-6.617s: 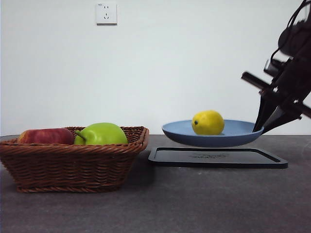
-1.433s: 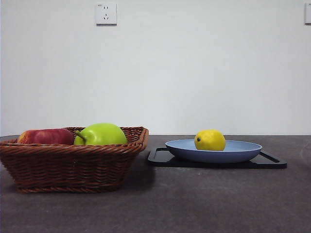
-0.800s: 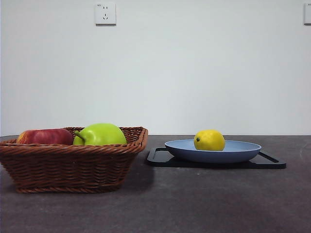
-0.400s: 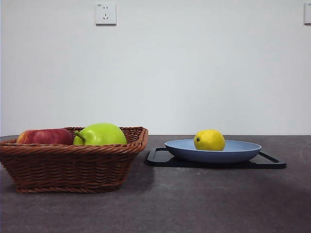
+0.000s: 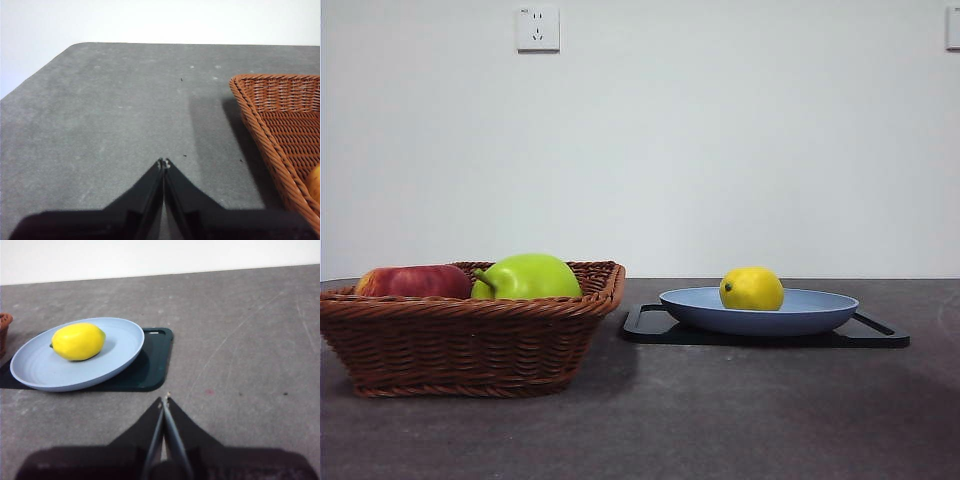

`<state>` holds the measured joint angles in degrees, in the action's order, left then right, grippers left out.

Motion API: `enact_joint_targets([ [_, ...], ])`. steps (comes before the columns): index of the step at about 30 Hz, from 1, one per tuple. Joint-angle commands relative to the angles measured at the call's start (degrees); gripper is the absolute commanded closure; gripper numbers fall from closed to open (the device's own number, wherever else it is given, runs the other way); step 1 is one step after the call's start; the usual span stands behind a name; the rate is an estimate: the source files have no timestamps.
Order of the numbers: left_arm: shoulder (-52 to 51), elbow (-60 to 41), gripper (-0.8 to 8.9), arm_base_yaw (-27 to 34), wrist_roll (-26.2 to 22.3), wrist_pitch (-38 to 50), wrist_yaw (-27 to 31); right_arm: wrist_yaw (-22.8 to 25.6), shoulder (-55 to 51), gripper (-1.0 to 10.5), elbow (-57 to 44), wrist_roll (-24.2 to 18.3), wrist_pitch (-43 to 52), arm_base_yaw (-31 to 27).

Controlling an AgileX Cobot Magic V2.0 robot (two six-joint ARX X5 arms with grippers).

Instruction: Take the lemon from the basket,put the lemon in the plate,hand out the plate

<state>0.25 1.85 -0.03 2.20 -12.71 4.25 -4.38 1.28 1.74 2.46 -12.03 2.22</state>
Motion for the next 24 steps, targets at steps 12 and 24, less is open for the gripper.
enact_joint_targets([
  [12, -0.17, -0.44, 8.05, 0.11, 0.42, 0.68, -0.04, 0.24, -0.26, 9.4, -0.55, 3.89, 0.13, 0.09],
  [24, -0.17, -0.44, 8.05, 0.11, 0.42, 0.68, -0.04, 0.24, -0.26, 9.4, -0.55, 3.89, 0.13, 0.09],
])
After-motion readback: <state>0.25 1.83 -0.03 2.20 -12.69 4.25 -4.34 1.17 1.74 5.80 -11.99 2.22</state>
